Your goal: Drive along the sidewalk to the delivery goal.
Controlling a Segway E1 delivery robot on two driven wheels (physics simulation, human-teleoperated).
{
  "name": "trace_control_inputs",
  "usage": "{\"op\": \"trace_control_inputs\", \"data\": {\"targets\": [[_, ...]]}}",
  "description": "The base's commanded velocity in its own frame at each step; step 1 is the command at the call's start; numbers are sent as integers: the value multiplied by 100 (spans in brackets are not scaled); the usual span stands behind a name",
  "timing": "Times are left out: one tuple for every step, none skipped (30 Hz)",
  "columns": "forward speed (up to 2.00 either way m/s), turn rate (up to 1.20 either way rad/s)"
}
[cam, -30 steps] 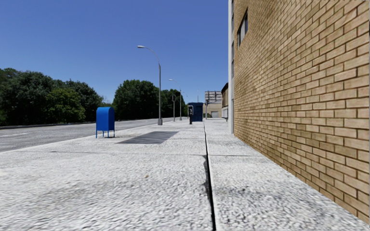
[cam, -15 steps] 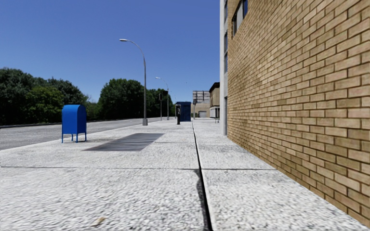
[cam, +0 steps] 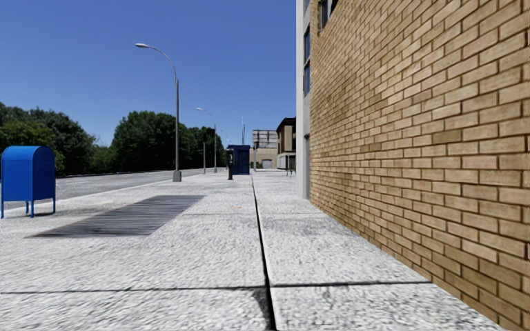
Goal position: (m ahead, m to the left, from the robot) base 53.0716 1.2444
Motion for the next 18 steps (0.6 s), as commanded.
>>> {"op": "trace_control_inputs", "data": {"targets": [[199, -31], [199, -31], [199, -31], [199, -31], [199, 0], [199, 0], [199, 0], [199, 0], [199, 0], [199, 0], [199, 0], [199, 0], [199, 0], [199, 0], [200, 0], [200, 0], [200, 0], [200, 0]]}}
